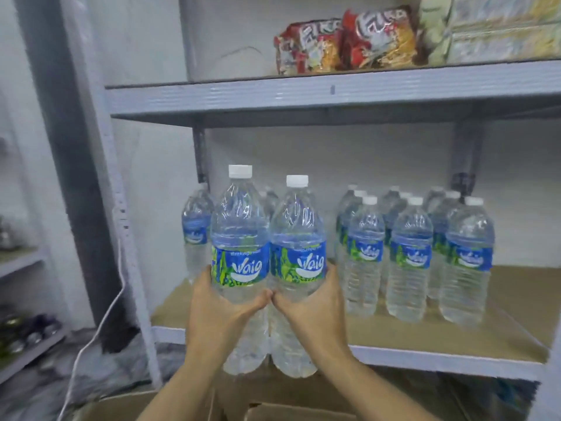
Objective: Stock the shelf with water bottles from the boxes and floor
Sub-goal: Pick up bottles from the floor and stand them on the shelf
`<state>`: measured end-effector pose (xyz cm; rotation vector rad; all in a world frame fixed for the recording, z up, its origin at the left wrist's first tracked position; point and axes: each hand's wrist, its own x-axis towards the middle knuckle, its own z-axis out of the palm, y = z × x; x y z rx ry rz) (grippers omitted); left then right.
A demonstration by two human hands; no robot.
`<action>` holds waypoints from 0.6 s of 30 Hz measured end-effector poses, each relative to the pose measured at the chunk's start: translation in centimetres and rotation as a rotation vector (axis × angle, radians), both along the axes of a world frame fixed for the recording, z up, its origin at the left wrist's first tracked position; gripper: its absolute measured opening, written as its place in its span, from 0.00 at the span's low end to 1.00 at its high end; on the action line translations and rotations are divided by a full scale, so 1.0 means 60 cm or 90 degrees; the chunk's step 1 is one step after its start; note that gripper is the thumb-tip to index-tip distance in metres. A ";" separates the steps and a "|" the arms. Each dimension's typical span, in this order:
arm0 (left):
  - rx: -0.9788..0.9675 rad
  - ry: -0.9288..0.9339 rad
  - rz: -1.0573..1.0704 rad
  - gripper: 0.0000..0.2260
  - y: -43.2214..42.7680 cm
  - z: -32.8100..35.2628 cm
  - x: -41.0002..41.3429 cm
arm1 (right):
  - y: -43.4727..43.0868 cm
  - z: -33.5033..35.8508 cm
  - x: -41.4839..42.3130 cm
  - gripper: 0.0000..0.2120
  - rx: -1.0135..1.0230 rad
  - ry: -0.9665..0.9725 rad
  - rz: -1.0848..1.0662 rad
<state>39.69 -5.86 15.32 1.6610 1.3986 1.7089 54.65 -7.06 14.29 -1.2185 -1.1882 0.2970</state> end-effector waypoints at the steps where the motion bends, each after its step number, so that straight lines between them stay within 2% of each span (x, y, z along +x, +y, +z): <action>1: -0.005 -0.003 0.017 0.28 0.010 0.001 -0.020 | 0.018 0.002 -0.022 0.38 -0.001 -0.007 0.014; 6: -0.020 0.008 0.094 0.32 0.074 -0.010 -0.102 | 0.112 -0.016 -0.107 0.42 -0.018 -0.033 0.039; 13: -0.023 0.024 0.112 0.33 0.167 -0.022 -0.174 | 0.217 -0.036 -0.173 0.51 -0.063 -0.029 0.093; 18: -0.015 0.034 0.133 0.34 0.211 -0.027 -0.201 | 0.276 -0.054 -0.210 0.50 -0.062 -0.002 0.090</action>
